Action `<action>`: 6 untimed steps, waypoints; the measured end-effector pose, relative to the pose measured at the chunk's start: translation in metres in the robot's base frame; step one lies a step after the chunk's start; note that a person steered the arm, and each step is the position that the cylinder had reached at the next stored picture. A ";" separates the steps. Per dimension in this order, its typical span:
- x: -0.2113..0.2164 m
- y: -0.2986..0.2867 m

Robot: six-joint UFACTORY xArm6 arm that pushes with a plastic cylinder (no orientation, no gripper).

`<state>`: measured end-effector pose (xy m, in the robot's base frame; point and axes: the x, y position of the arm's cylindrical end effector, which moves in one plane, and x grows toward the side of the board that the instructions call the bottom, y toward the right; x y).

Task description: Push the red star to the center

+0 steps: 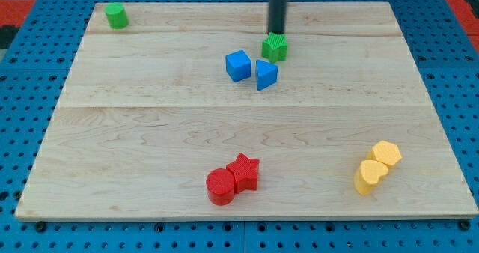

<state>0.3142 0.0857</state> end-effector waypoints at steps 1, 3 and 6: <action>0.037 0.031; 0.180 0.054; 0.267 -0.098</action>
<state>0.5812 -0.0122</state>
